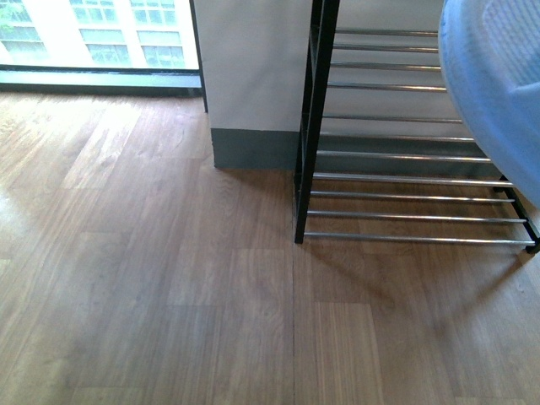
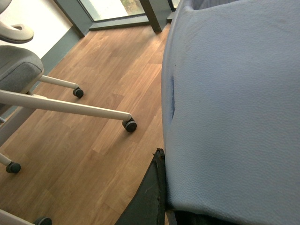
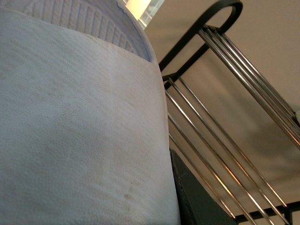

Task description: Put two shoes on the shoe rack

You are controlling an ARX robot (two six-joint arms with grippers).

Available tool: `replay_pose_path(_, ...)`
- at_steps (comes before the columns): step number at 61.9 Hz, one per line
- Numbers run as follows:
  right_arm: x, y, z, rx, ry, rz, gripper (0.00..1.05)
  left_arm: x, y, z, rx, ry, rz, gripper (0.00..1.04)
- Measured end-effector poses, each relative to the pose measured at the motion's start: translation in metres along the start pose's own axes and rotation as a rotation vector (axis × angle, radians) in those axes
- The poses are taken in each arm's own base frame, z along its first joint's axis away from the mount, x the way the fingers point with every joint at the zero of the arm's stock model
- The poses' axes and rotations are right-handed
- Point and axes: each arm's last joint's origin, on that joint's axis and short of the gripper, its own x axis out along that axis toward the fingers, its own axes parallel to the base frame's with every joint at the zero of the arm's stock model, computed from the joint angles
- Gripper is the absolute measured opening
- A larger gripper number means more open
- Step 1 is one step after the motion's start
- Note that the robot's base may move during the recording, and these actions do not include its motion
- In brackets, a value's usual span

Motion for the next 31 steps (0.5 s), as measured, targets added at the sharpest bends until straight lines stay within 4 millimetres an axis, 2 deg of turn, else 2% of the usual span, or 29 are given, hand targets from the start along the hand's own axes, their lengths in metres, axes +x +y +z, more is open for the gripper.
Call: replay_pose_path(31, 0.0000, 0.0002, -0.0006, 0.001, 0.004, -0.001, 0.01, 0.0002, -0.0003, -0.0002, 0.002, 0.001, -0.002, 0.02)
